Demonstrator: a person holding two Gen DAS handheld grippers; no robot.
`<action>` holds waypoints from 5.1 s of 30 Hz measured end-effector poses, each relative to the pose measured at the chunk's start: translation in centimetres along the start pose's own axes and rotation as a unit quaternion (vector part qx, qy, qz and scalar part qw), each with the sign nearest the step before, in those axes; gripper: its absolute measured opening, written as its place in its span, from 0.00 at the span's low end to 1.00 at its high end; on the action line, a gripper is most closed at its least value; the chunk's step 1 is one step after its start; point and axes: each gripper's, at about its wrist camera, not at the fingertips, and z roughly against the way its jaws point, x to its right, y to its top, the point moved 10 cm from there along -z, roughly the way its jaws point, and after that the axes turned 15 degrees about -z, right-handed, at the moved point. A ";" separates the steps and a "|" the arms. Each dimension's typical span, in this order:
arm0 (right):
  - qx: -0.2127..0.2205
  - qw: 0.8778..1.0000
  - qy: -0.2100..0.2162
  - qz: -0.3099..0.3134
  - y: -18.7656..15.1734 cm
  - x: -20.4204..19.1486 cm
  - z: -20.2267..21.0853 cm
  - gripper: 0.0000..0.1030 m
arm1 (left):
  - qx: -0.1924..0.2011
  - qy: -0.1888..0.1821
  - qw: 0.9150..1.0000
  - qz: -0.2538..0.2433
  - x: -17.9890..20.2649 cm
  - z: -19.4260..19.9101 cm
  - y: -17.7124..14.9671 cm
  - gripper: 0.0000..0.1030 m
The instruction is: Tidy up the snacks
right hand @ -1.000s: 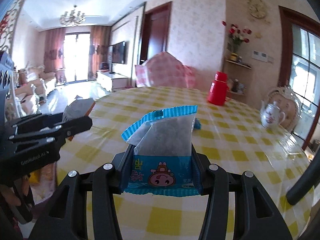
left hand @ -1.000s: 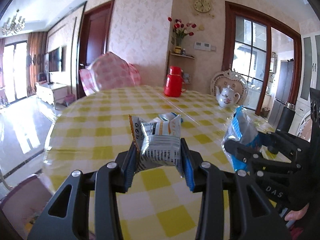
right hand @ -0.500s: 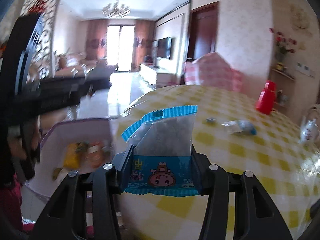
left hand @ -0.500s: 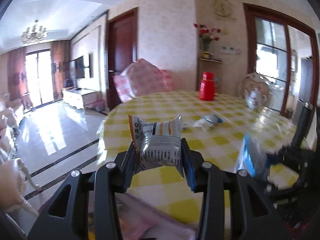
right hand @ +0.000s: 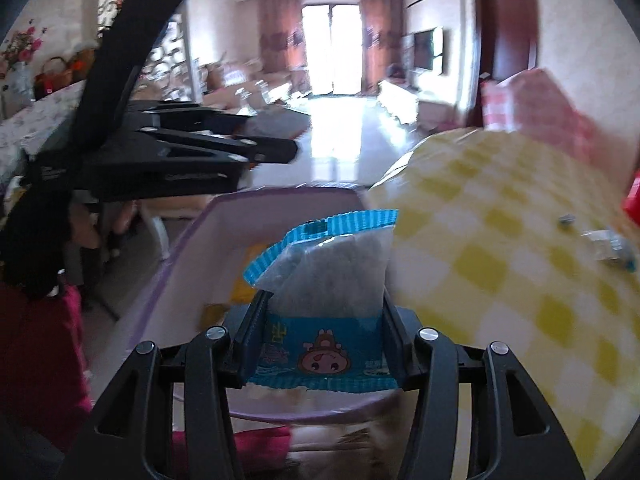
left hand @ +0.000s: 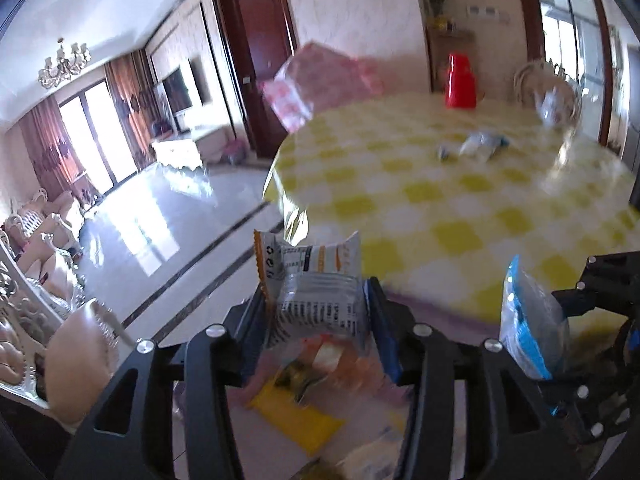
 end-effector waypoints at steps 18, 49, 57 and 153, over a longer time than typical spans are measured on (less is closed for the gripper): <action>0.118 0.964 -0.132 -0.200 2.1 20.8 9.5 0.82 | 0.067 -0.161 0.981 0.091 10.9 -5.1 11.5 0.98; 0.096 0.913 -0.203 -0.341 9.3 55.5 5.9 0.82 | -0.032 -0.096 0.946 0.310 15.7 -31.8 25.9 0.98; 0.095 0.909 -0.206 -0.349 14.4 57.1 0.0 0.82 | -0.032 -0.084 0.939 0.332 14.6 -31.6 25.3 0.98; 0.067 0.902 -0.234 -0.356 -0.6 48.8 10.1 0.55 | -0.048 -0.177 0.979 -0.093 23.7 -30.0 25.7 0.66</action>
